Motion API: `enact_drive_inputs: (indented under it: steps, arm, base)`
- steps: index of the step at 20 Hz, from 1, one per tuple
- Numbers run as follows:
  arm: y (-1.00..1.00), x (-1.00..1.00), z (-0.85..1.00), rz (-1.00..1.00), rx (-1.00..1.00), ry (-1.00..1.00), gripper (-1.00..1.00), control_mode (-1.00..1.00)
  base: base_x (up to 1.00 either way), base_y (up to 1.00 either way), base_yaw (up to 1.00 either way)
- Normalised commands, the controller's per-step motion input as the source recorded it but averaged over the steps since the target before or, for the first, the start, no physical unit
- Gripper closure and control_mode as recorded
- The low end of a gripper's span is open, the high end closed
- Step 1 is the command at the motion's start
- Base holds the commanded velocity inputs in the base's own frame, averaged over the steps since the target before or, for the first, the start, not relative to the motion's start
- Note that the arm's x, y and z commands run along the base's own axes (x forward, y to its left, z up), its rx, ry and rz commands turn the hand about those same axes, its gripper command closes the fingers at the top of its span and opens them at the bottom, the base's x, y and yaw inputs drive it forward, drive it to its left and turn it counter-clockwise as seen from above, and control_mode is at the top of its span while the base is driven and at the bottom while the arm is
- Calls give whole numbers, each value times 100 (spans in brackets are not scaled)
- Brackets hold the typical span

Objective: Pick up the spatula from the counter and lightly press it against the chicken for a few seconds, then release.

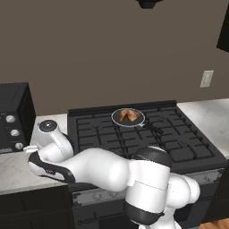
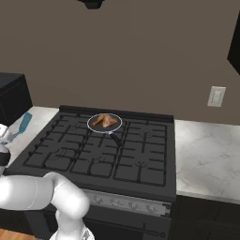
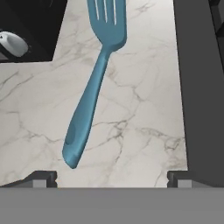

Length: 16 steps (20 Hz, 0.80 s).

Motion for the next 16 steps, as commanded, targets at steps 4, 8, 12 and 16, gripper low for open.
enact_drive_inputs:
  steps: [4, 8, 12, 16]
  arm:
    - [6, 6, -9, -1, 0, 0, -100, -100]
    - [2, 10, -1, -1, 0, 0, -100, -100]
    - [2, 12, -2, -1, 0, 0, -100, -100]
    - [5, 8, -4, -1, 0, 0, -100, -100]
  base:
    - [0, 0, 0]
    - [0, 0, 0]
    - [0, 0, 0]
    - [0, 0, 0]
